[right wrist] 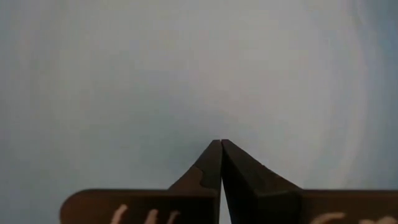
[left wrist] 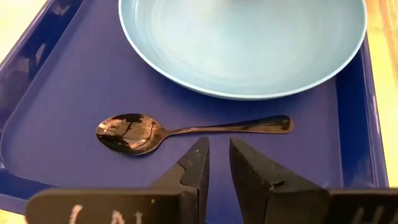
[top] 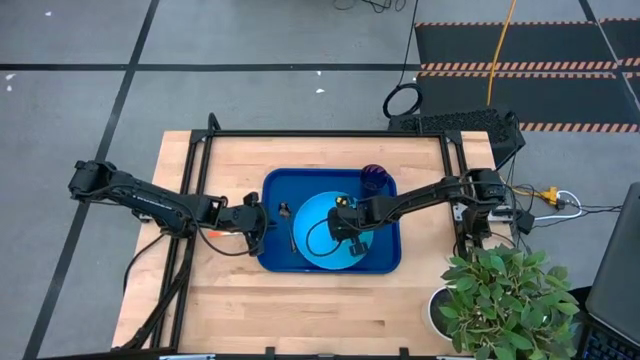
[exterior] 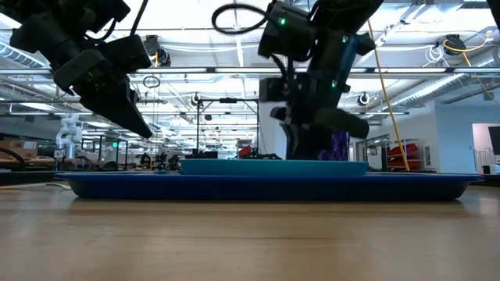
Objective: Pick and place plate/cup/fork/spoon on tray
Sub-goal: Put the light blue plate on the blue serving tray to the bottom left of the violet glass, then put the orange fork on the blue serving tray to the left of the black spoon
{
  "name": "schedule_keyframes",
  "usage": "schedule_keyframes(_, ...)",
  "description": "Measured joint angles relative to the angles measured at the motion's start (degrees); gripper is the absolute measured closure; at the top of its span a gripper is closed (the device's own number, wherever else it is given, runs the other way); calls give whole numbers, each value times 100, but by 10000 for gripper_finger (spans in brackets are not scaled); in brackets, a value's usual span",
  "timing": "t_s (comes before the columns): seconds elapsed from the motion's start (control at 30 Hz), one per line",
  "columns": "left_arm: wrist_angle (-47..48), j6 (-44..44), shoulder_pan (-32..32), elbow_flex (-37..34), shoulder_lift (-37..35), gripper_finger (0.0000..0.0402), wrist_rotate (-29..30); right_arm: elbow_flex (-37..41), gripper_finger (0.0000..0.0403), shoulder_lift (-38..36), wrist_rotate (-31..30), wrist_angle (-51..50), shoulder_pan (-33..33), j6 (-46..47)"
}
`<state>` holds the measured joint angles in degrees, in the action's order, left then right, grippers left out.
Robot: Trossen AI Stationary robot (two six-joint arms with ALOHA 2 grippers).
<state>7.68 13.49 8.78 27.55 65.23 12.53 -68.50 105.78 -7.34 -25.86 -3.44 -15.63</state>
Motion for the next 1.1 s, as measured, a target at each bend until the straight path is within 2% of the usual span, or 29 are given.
schedule_keyframes(0.3,120,53,0,2,-6,334,-47,-7,375,-805,-5,11,-97,36)
schedule_keyframes(0.43,582,236,0,7,-113,334,-50,-7,366,-1099,-11,32,-156,86)
schedule_keyframes(0.53,1140,779,0,7,-229,334,-115,-12,362,-1244,-8,75,-157,159)
schedule_keyframes(0.67,1824,1319,0,7,-271,335,-536,107,362,-1284,-5,240,-157,144)
schedule_keyframes(0.9,2300,1325,-17,13,-271,335,-525,665,362,-1273,-8,525,-155,172)
schedule_keyframes(1.1,3251,1517,-17,503,-269,334,-651,1023,362,-1274,-10,589,-155,378)
